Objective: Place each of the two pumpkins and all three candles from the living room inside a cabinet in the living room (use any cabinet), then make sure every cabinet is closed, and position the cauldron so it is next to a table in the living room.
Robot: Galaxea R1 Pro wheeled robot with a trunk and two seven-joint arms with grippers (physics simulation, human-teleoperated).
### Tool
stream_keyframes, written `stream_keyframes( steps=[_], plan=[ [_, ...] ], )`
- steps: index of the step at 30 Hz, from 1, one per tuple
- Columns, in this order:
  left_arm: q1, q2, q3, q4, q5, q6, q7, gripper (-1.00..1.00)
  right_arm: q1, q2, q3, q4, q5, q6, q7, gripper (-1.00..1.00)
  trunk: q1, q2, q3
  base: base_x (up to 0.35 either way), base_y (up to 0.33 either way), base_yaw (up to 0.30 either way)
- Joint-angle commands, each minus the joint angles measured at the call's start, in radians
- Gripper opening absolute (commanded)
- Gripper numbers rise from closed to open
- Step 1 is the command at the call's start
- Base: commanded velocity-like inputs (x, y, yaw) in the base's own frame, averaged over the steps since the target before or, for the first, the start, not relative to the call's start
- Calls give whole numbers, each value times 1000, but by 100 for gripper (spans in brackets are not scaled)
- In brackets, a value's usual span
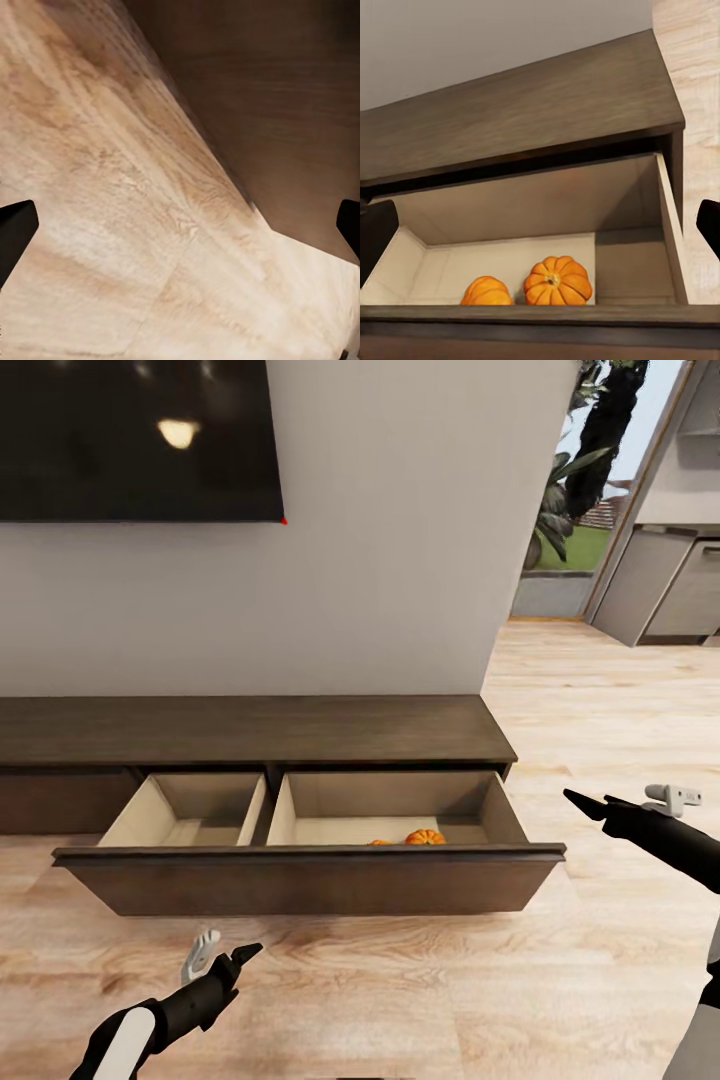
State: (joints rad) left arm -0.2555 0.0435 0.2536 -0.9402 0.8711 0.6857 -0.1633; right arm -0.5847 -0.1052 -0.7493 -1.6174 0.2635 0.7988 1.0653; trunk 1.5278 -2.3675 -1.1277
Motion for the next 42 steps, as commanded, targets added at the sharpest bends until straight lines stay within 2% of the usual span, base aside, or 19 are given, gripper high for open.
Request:
stream_keyframes(
  steps=[1, 10, 13, 19, 24, 33, 42],
  plan=[
    [-1, 0, 3, 0, -1, 6, -4, 100, -1, 0, -2, -1, 9, 4, 15, 100, 4, -8, -2, 0, 0, 0],
    [2, -1, 2, -9, 2, 5, -7, 100, -1, 1, -4, -1, 8, 4, 22, 100, 38, -71, -16, 0, 0, 0],
    [20, -1, 1, -71, 2, 5, -23, 100, -1, 1, -4, -1, 8, 4, 22, 100, 50, -92, -20, 0, 0, 0],
    [94, -3, -1, -223, -2, 3, -62, 100, -1, 0, -4, -1, 8, 4, 22, 100, 72, -133, -29, 0, 0, 0],
    [110, -4, -2, -254, -3, 3, -67, 100, -1, -1, -5, -1, 8, 4, 22, 100, 75, -134, -40, 0, 0, 0],
    [113, -6, -2, -259, -5, 3, -64, 100, -1, -1, -5, -1, 8, 4, 22, 100, 79, -136, -60, 0, 0, 0],
    [113, -6, -2, -233, -9, 0, -65, 100, -1, -2, -4, -1, 8, 1, 23, 100, 79, -136, -52, 0, 0, 0]
  ],
)
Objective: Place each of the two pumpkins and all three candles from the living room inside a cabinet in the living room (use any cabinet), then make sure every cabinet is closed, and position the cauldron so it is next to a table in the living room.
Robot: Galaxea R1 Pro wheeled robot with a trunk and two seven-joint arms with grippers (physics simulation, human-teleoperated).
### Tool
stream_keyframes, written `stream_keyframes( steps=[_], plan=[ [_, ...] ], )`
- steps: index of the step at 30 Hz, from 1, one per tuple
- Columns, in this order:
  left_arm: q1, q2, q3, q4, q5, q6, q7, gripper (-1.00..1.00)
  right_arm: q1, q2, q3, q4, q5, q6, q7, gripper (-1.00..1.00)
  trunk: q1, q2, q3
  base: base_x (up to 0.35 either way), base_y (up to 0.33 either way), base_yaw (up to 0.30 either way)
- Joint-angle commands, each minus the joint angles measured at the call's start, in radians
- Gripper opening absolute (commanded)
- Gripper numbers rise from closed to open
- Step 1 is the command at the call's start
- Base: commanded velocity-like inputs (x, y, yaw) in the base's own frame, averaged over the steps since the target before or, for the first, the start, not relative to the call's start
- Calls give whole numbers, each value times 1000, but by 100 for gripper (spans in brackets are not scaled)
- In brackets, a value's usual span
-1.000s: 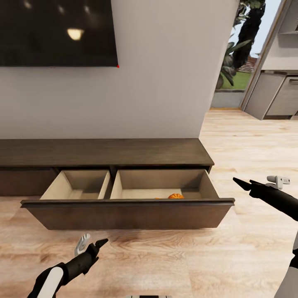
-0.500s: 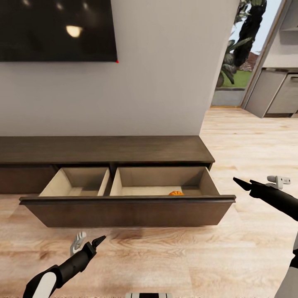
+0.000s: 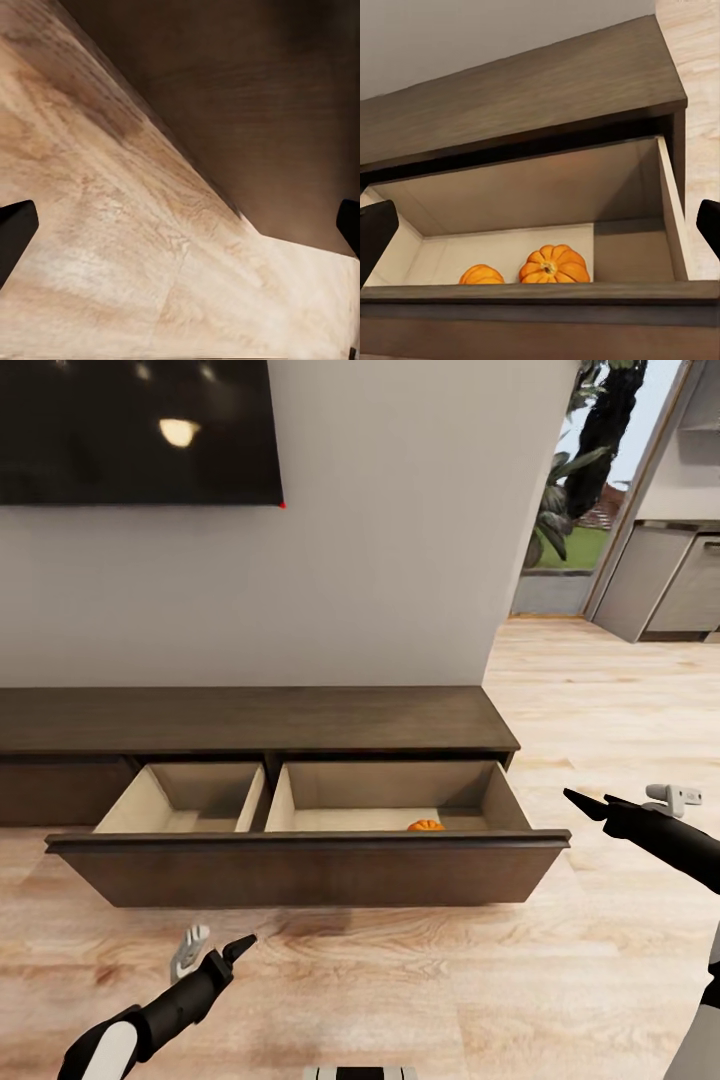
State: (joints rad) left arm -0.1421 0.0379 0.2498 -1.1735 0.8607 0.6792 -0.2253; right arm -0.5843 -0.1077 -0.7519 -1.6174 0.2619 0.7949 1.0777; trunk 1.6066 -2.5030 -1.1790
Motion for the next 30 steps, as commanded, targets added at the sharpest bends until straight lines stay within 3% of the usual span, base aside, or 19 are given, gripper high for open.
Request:
stream_keyframes(
  steps=[1, 9, 15, 19, 25, 30],
  plan=[
    [-1, -1, 2, 9, 1, 6, -2, 100, -1, 0, -1, -1, 9, 4, 11, 100, 0, 0, -1, 0, 0, 0],
    [-1, 7, 2, 51, -2, -68, -3, 100, 2, -1, -1, 0, 10, 2, 13, 100, -4, 2, 31, 0, 0, 0],
    [-1, 8, 2, 72, -1, -76, -3, 100, 4, -1, -1, 0, 10, 0, 13, 100, -7, 3, 54, 0, 0, 0],
    [-1, 8, 2, 114, 1, -77, -4, 100, 4, -1, -1, 0, 10, 0, 13, 100, -21, 30, 66, 0, 0, 0],
    [-6, 8, 1, 188, -2, -95, -4, 100, 9, -1, -2, 0, 9, -12, 15, 100, -21, 30, 66, 0, 0, 0],
    [-16, 11, 0, 238, -3, -129, -6, 100, 9, -4, -6, 0, 8, -16, 86, 100, -21, 30, 66, 111, 0, 0]
  ],
)
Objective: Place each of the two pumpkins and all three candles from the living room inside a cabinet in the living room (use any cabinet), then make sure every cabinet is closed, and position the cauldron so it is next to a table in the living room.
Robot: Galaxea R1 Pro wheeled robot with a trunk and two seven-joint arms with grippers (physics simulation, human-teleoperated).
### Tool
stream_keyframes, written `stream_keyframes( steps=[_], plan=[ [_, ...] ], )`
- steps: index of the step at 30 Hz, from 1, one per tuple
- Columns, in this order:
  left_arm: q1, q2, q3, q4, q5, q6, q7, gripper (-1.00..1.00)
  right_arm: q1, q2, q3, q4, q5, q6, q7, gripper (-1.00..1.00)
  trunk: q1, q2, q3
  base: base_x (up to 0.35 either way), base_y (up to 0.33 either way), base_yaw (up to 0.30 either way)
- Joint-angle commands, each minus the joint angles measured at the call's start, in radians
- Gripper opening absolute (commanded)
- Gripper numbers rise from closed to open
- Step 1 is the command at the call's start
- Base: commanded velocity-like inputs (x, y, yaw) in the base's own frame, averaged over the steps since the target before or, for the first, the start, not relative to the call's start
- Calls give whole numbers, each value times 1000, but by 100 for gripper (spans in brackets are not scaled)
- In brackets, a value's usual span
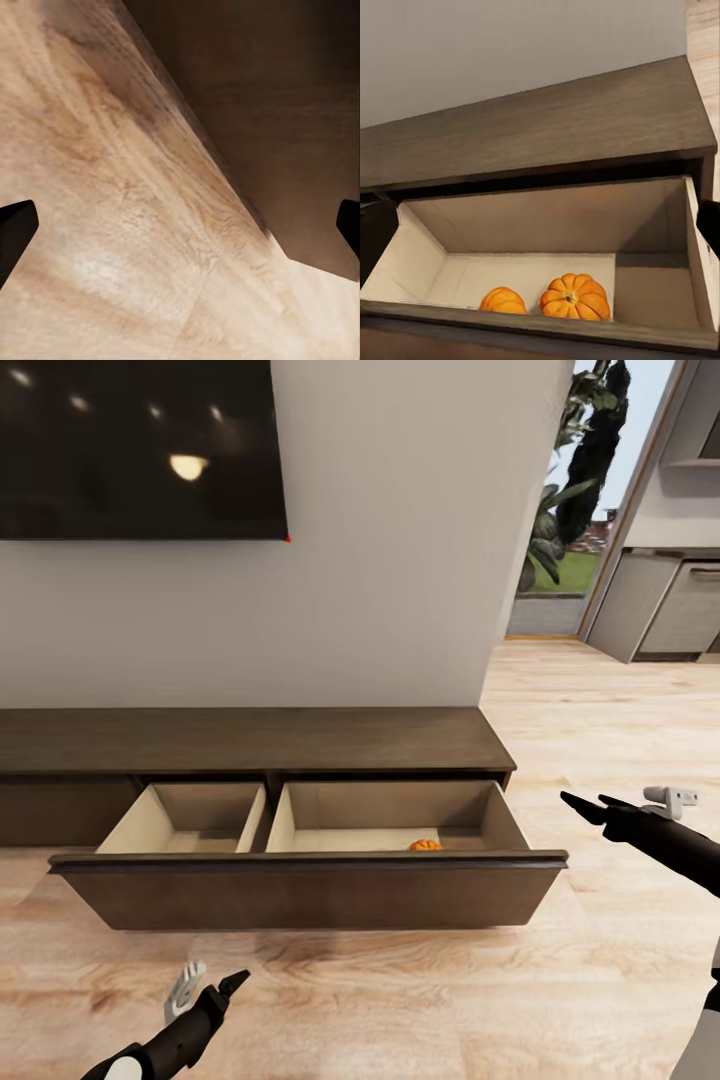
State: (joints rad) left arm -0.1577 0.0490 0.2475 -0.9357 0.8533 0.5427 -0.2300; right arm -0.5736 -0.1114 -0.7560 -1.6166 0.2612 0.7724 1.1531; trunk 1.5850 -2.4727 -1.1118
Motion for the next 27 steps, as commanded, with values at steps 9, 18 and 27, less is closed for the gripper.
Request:
stream_keyframes(
  steps=[9, 18, 27],
  plan=[
    [-6, 2, 3, 10, -17, -1, -6, 100, -4, -7, -38, -1, 9, -16, 75, 100, 0, 0, -1, 302, -44, 0],
    [-16, 24, 5, 11, -15, 0, -35, 100, 0, -28, -40, -1, 9, -27, 79, 100, 0, 0, -1, 296, -192, 0],
    [-17, 26, 7, 12, -15, -1, -38, 100, 1, -31, -40, -1, 9, -28, 79, 100, 0, 0, -1, 326, -93, 0]
  ],
)
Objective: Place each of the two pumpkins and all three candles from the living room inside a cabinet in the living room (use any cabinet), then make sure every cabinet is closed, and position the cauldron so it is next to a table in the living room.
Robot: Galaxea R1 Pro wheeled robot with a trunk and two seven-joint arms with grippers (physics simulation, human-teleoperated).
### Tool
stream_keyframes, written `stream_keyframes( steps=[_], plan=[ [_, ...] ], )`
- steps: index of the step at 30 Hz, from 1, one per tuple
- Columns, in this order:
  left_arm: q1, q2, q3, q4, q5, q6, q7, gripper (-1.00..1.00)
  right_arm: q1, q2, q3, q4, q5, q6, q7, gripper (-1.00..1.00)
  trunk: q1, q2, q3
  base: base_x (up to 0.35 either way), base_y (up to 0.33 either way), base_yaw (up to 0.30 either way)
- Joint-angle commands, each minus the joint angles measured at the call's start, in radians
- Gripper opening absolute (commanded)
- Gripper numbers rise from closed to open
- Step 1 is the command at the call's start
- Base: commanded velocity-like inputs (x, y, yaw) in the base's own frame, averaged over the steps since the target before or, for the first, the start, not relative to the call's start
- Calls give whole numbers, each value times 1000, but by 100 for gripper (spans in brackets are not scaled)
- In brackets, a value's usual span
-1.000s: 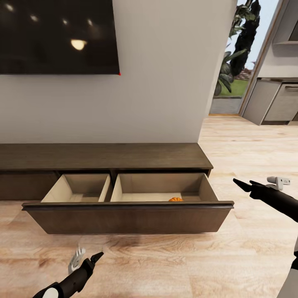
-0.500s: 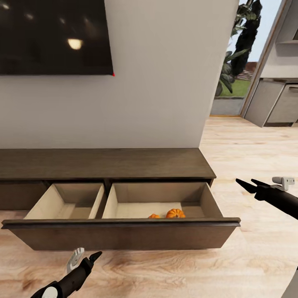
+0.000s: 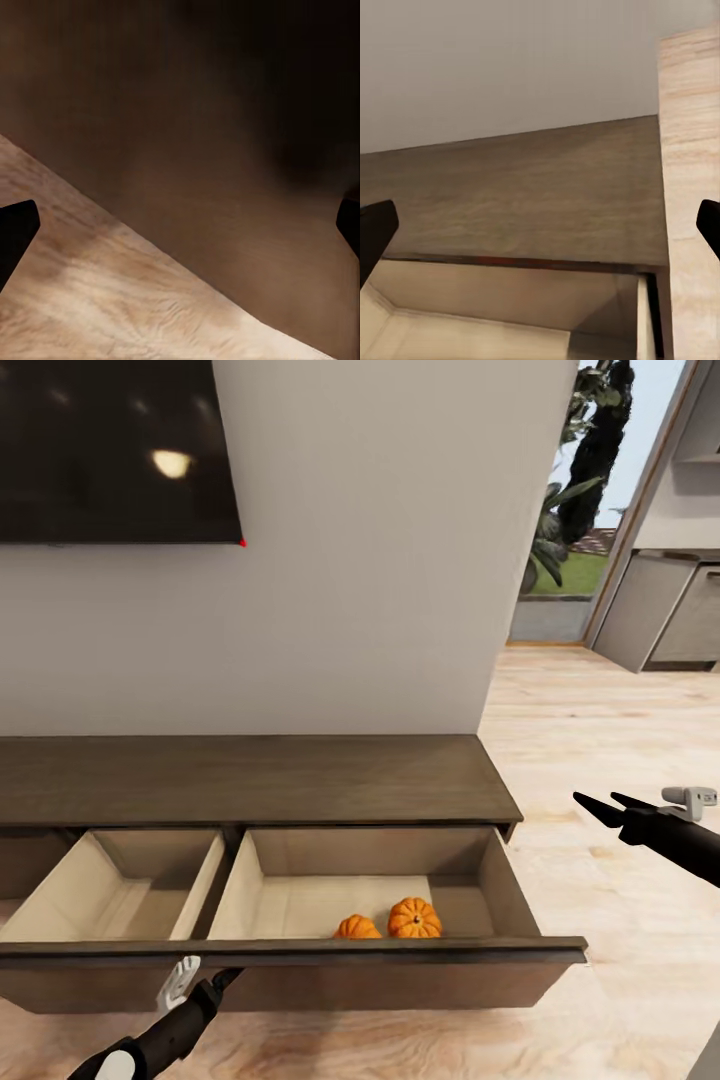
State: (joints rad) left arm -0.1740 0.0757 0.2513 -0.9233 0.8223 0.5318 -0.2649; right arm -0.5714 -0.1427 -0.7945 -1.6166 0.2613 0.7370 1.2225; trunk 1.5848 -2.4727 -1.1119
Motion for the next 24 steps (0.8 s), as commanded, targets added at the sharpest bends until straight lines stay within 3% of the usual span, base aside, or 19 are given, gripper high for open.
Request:
stream_keyframes(
  steps=[1, 24],
  plan=[
    [-1, -1, 3, -1, 17, 10, -3, 100, -1, 0, -1, -1, 9, 7, 9, 100, 0, 0, -1, 340, -10, 0],
    [-1, -2, 5, -1, 15, 8, -11, 100, 2, 0, -1, -1, 9, 7, 11, 100, 0, 0, -1, 336, 102, 0]
  ],
)
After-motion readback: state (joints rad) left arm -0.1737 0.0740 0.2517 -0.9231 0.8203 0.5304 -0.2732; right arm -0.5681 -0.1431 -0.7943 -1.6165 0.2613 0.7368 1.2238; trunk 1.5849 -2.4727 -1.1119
